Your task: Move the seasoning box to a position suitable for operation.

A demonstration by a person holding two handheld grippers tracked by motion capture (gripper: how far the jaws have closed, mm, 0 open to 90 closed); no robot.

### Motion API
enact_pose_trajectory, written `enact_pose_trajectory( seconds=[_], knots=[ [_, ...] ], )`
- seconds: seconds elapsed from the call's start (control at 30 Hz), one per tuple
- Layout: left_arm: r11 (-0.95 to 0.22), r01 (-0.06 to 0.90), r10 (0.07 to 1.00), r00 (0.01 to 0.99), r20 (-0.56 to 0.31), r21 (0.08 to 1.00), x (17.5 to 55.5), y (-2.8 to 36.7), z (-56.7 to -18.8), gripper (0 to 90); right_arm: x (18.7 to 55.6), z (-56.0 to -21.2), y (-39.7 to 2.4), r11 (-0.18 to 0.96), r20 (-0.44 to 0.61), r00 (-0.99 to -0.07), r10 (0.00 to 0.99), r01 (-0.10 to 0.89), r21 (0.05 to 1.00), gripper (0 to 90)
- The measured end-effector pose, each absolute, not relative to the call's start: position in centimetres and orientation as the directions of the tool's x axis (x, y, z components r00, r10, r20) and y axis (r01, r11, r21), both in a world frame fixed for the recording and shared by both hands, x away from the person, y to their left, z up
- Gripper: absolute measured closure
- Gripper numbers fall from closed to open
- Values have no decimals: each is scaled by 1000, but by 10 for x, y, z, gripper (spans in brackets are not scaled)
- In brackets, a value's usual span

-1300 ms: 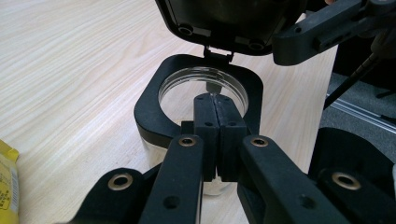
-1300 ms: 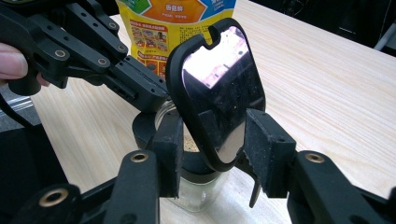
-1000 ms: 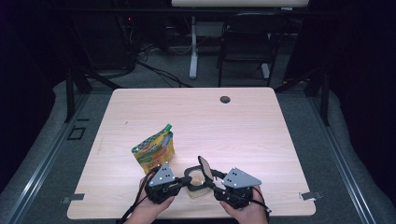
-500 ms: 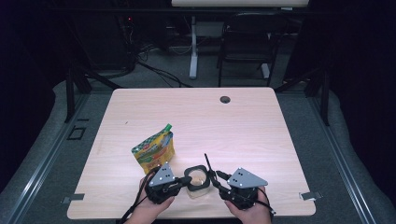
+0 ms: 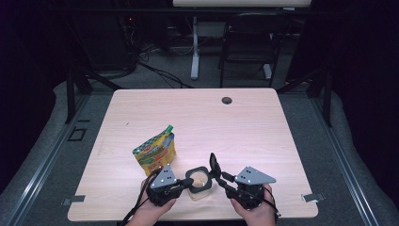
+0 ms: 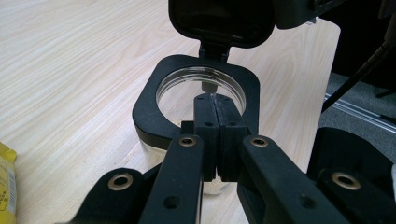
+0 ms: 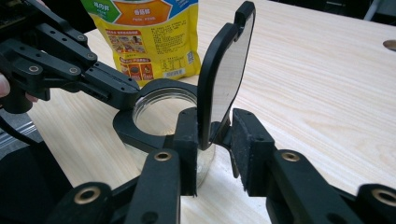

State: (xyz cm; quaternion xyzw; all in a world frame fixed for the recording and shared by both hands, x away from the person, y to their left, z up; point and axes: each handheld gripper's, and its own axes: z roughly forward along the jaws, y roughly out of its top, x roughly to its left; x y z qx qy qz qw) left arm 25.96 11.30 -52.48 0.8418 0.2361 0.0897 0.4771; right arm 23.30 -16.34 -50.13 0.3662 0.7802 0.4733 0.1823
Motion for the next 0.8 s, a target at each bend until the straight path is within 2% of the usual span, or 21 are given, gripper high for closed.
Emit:
enact_pose_trajectory(
  seconds=[0.2,0.33,0.8],
  knots=[
    [-434,314,490,869,-71,844,259,113,-525,892,233,-502,-162,294,57,-666,744,403,867,762],
    [-437,325,492,867,-80,839,258,114,-523,838,233,-502,-161,294,52,-664,746,399,869,764],
    [-420,343,532,843,-78,840,262,127,-522,749,245,-499,-167,246,81,-619,781,425,871,812]
  ],
)
